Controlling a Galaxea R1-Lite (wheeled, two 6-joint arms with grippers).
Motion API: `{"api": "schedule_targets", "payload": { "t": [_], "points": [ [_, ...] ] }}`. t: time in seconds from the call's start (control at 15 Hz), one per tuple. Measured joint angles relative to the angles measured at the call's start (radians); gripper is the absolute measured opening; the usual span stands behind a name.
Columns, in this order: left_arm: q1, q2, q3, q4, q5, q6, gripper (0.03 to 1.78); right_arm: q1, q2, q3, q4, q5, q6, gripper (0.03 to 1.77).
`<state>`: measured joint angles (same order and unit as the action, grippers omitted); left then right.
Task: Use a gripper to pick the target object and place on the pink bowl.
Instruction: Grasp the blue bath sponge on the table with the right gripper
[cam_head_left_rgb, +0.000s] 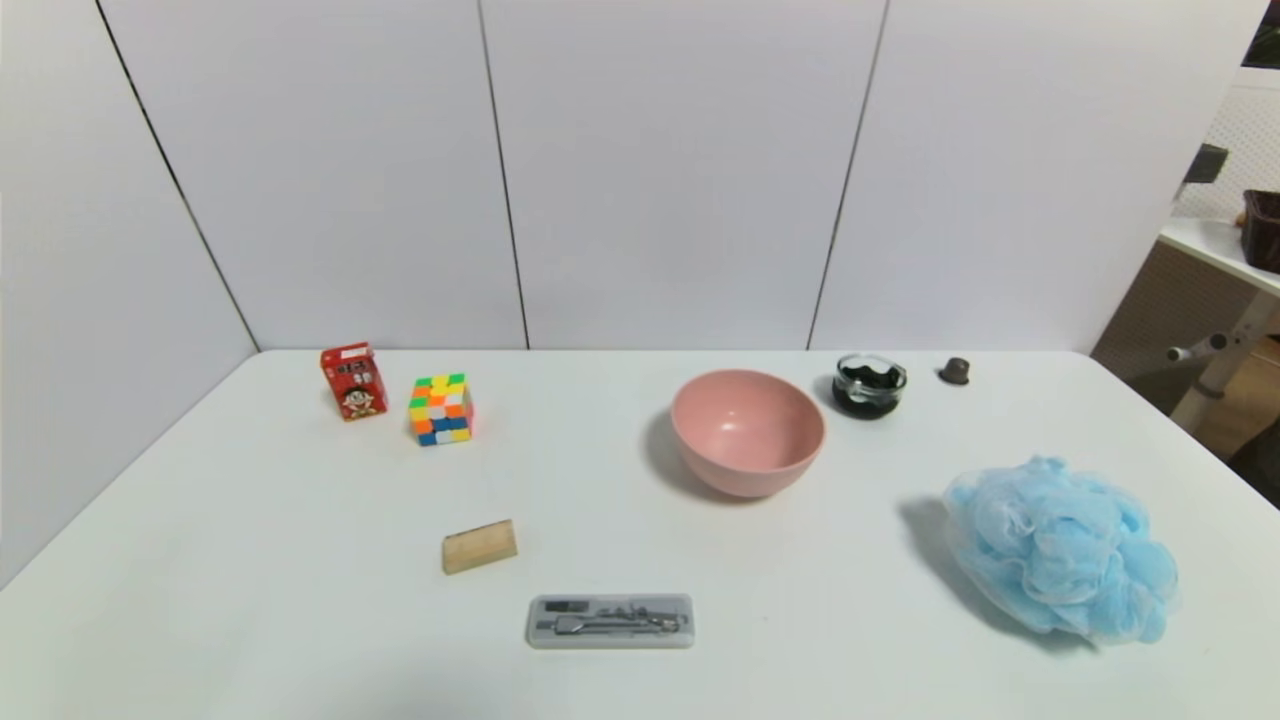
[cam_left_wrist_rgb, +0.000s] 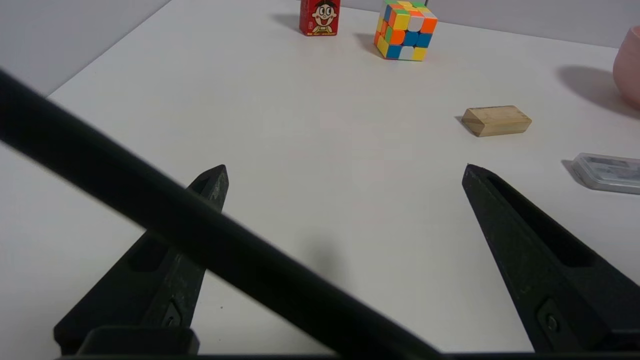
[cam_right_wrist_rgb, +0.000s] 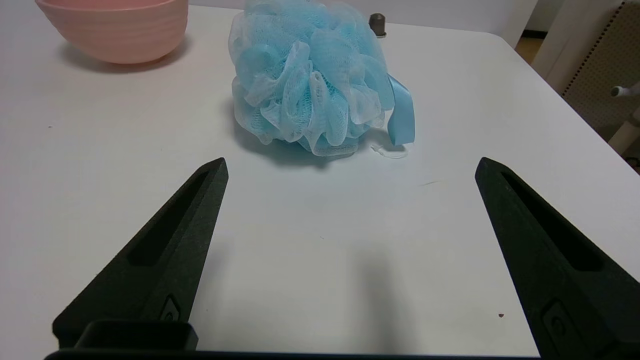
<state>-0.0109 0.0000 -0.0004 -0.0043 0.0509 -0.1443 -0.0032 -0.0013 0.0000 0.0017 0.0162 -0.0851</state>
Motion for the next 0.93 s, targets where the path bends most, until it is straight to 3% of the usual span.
{"api": "schedule_targets", "payload": {
  "t": [0.2,0.4,0.93],
  "points": [
    [0.0,0.0,0.0,0.0,0.001,0.0,1.69,0.0,0.024,-0.004,-0.012,0.005,-0.017,1.71],
    [0.0,0.0,0.0,0.0,0.0,0.0,1.69,0.0,0.136,-0.121,-0.005,0.031,-0.051,1.71],
    [0.0,0.0,0.0,0.0,0.0,0.0,1.69,0.0,0.743,-0.594,0.016,0.075,-0.068,1.71]
  ]
}}
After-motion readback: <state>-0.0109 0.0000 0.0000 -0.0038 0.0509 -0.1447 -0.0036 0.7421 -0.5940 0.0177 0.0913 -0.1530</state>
